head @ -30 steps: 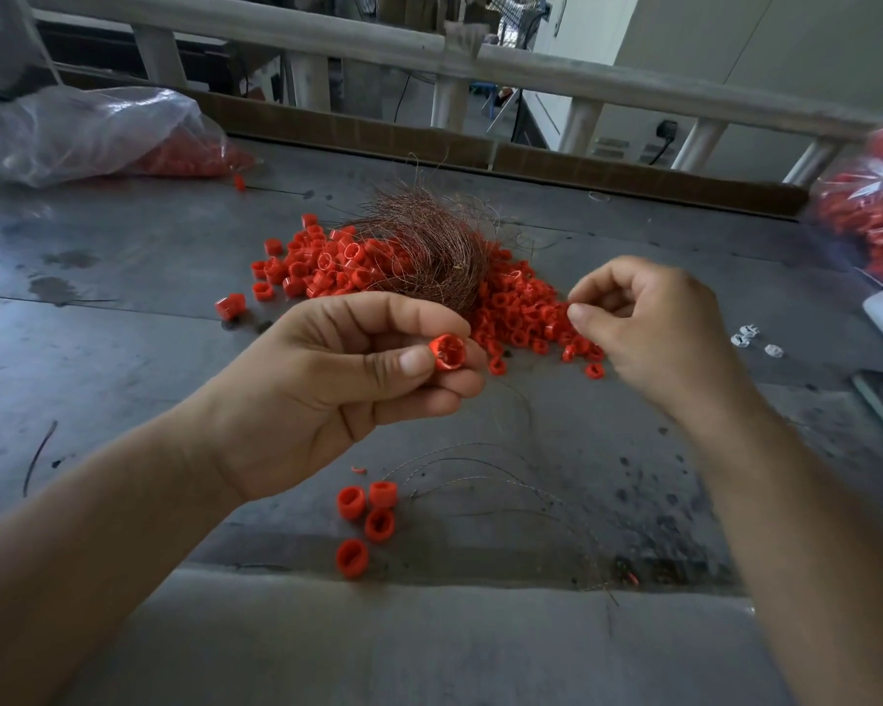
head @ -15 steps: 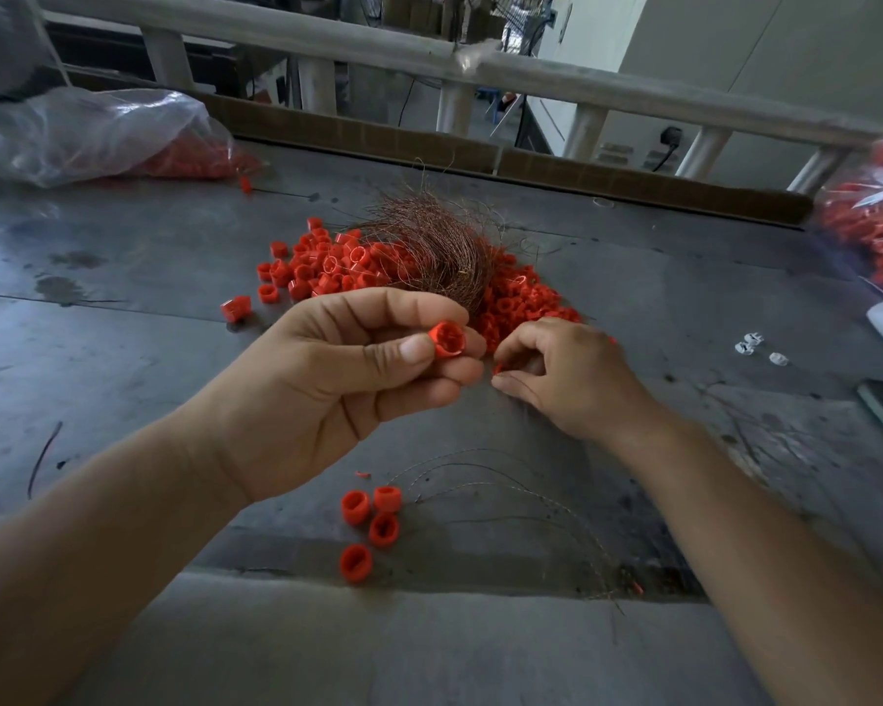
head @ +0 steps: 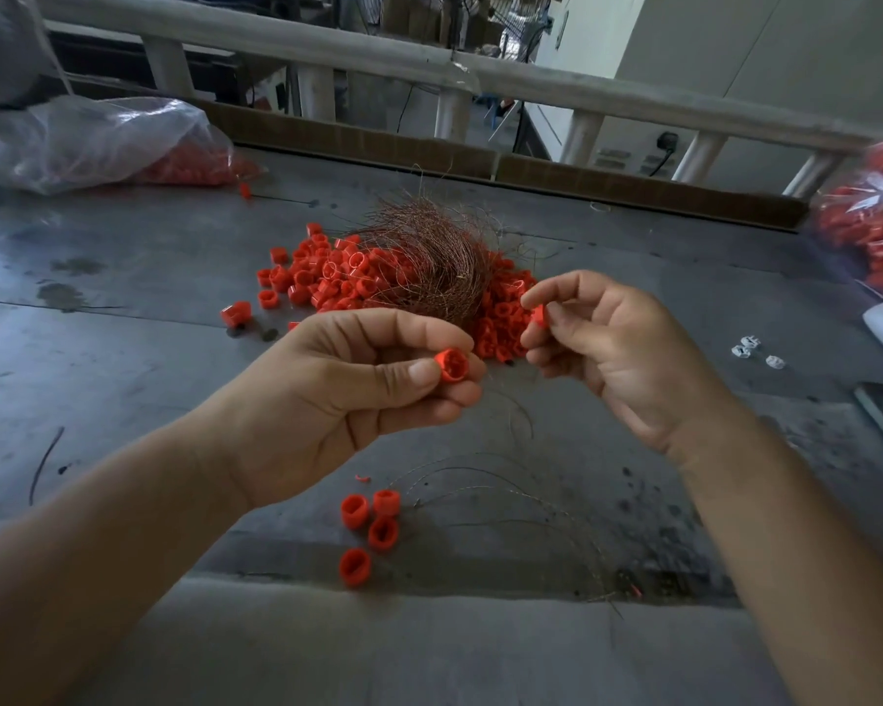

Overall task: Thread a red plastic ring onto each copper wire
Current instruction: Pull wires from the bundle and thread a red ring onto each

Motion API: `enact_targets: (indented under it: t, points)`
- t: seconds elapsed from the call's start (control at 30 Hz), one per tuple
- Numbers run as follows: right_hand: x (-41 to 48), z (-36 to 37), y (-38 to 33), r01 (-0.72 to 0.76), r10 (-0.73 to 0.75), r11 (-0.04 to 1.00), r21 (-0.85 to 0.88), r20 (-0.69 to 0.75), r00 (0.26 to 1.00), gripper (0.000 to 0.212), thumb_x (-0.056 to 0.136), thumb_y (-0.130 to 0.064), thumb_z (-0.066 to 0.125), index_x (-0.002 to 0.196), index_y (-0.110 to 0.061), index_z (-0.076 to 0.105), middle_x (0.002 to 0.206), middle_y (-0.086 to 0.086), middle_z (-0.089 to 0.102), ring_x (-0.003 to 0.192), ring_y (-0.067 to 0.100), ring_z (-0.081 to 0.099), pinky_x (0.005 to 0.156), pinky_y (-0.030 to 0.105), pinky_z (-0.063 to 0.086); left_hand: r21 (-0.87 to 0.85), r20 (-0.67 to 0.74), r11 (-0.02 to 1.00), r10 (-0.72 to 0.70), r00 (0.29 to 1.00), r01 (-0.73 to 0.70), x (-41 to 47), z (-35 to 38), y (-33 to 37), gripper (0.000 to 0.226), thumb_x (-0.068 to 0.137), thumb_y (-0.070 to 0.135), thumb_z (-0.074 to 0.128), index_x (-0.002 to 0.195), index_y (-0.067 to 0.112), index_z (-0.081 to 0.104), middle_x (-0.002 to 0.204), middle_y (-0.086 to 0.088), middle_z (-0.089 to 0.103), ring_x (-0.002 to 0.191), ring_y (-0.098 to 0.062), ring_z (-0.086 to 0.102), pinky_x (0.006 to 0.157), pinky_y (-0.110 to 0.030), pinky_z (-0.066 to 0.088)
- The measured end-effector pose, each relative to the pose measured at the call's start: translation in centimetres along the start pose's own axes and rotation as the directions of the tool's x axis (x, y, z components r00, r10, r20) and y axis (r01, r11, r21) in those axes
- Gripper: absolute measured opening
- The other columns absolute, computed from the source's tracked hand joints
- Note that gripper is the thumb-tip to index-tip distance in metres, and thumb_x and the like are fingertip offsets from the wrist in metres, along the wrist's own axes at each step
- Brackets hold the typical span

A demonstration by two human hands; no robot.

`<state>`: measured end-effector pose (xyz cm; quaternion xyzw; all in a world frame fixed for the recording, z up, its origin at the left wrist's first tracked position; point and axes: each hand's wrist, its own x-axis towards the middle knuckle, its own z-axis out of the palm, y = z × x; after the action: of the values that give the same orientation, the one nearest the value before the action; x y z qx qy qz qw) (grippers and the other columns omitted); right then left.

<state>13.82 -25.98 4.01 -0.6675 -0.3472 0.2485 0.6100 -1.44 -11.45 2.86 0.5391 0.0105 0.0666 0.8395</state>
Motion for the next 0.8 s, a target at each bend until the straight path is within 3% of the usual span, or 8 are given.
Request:
enact_targets:
  t: [0.17,0.23,0.4,0.53,0.8]
  points:
    - [-0.9,1.3,-0.7,-0.014,-0.005,0.990,0.137,0.140,0.990,0.010,0.078,-0.011,0.053,0.081,-0.015,0.062,0.064,-0.002,0.065,0.059,0.007,0.061,0.054,0.017,0.049,0.002,-0.040,1.000,-0.007,0.999,0.008,0.1,0.1,0.0,0.022,0.058,0.007,0.065,0.078,0.009,0.075,0.077,-0.011,0.072,0.073,-0.017,0.071,0.061,-0.020,0.055]
    - [-1.1,1.6,-0.8,-0.018,-0.006,0.989,0.145,0.158,0.987,0.015,0.070,-0.020,0.057,0.083,-0.013,0.061,0.066,-0.002,0.065,0.061,0.008,0.061,0.055,0.018,0.049,0.005,-0.054,1.000,-0.014,0.998,0.014,0.1,0.1,0.0,0.022,0.058,0.008,0.066,0.077,0.009,0.075,0.076,-0.011,0.072,0.072,-0.017,0.071,0.061,-0.020,0.055]
    - [-1.6,2.7,-1.0,0.126,-0.126,0.992,0.013,0.111,0.986,0.023,0.067,-0.022,0.060,0.089,-0.015,0.057,0.070,-0.001,0.065,0.065,0.010,0.063,0.060,0.017,0.050,0.022,-0.133,1.000,-0.005,0.991,0.008,0.3,0.3,-0.2,0.022,0.062,0.001,0.059,0.076,0.008,0.075,0.077,-0.011,0.072,0.071,-0.017,0.071,0.060,-0.019,0.055]
    - [-1.9,3.7,-0.7,0.308,-0.299,0.942,-0.136,0.085,0.950,0.016,0.067,-0.022,0.064,0.083,-0.024,0.063,0.074,-0.007,0.066,0.071,0.005,0.063,0.066,0.016,0.049,0.043,-0.188,0.999,0.041,0.981,-0.033,0.2,0.3,0.0,0.023,0.062,0.002,0.057,0.074,0.011,0.076,0.075,-0.008,0.073,0.071,-0.015,0.071,0.060,-0.018,0.054]
    - [-2.2,4.2,-0.2,0.351,-0.353,0.897,-0.269,0.042,0.935,0.019,0.067,-0.011,0.073,0.082,-0.021,0.067,0.081,-0.005,0.068,0.074,0.007,0.066,0.070,0.020,0.052,0.113,-0.239,0.993,0.061,0.969,-0.035,0.2,0.7,-0.3,0.022,0.059,0.002,0.059,0.073,0.007,0.074,0.072,-0.010,0.072,0.066,-0.017,0.070,0.057,-0.019,0.054]
